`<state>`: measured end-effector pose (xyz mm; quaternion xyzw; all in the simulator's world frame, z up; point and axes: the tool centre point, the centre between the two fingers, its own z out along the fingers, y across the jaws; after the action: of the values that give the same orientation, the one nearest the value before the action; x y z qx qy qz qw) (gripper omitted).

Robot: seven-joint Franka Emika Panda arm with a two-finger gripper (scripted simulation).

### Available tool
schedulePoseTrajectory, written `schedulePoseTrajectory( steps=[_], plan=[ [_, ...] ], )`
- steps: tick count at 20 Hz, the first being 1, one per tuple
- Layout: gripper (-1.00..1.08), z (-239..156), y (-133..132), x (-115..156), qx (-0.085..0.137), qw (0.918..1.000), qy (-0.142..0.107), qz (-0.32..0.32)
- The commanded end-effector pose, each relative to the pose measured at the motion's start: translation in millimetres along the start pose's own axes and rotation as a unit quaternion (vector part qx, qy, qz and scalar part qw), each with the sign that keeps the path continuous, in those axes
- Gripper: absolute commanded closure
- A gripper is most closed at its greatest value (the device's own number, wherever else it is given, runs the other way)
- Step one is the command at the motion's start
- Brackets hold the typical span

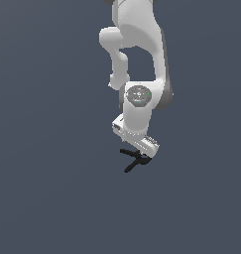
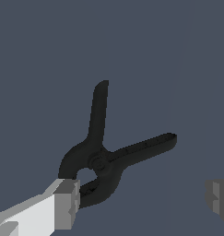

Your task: Pick up the object and move it to a goal position.

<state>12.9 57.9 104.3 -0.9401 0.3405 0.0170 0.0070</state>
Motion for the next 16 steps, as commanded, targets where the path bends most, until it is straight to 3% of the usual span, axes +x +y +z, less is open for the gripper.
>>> schedulePoseTrajectory(
  steps=[1,8,16],
  plan=[
    [-0.92,3.5,-3.3,-0.6,0.000,0.9995,0.001,0.032],
    [-0.92,13.0,-12.1,-2.4,0.001,0.9927,0.005,0.121],
    [-0.92,23.6,-22.1,-4.6,0.002,0.9756,0.011,0.219]
  ],
)
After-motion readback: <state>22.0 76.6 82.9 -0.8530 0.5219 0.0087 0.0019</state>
